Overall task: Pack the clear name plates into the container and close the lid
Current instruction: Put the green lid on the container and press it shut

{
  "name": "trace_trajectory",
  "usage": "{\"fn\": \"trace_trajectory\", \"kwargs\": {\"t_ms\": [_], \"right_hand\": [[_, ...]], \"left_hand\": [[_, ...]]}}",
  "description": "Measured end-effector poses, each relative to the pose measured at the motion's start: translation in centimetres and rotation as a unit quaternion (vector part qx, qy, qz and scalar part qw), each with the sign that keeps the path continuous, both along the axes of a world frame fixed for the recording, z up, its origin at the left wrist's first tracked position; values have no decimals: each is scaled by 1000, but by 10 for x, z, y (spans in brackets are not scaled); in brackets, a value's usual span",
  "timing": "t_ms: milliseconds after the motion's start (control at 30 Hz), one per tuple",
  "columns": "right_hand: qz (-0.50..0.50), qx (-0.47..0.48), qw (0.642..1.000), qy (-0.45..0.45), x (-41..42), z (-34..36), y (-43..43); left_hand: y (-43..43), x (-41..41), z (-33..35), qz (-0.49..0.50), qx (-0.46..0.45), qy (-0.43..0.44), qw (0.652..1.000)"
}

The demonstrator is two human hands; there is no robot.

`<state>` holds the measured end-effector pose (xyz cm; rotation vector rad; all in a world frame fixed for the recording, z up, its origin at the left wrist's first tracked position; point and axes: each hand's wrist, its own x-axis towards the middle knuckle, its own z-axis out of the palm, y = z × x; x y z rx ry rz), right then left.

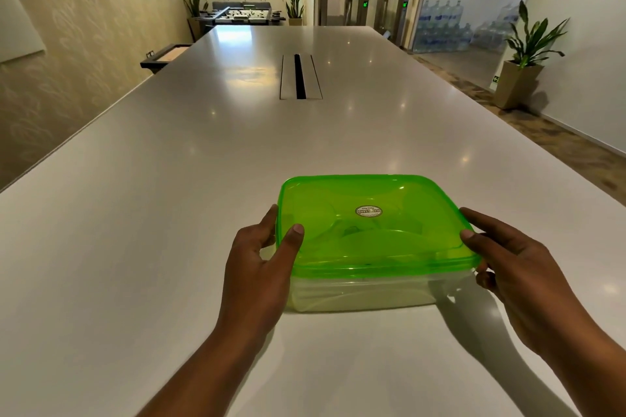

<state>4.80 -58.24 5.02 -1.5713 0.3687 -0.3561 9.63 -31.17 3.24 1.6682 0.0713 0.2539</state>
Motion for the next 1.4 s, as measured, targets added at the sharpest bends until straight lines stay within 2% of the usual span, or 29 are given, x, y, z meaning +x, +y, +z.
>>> {"fn": "trace_trajectory", "kwargs": {"t_ms": [200, 333, 500, 733, 833, 967, 1133, 1233, 1400], "right_hand": [[17, -30, 998, 47, 12, 9, -5], [21, -37, 996, 77, 37, 30, -5], [47, -61, 982, 172, 74, 33, -6], [38, -35, 987, 152, 83, 28, -6], [47, -42, 985, 161, 70, 29, -8], [66, -68, 982, 161, 36, 27, -6], [29, -60, 995, 80, 8, 13, 6], [12, -49, 998, 24, 2, 6, 14], [8, -21, 1000, 7, -2, 0, 17]], "left_hand": [[3, 2, 7, 1, 16, 27, 1000], [6, 23, 16, -2, 20, 81, 997], [4, 56, 27, -32, 11, 166, 986], [0, 60, 21, -18, -19, 144, 989], [6, 49, 21, -32, 23, 140, 989], [13, 14, 18, -37, 68, 91, 993], [1, -20, 3, -28, 60, 36, 997], [-8, -27, -6, -1, 25, 16, 1000], [-11, -30, -5, 8, 28, -12, 999]]}}
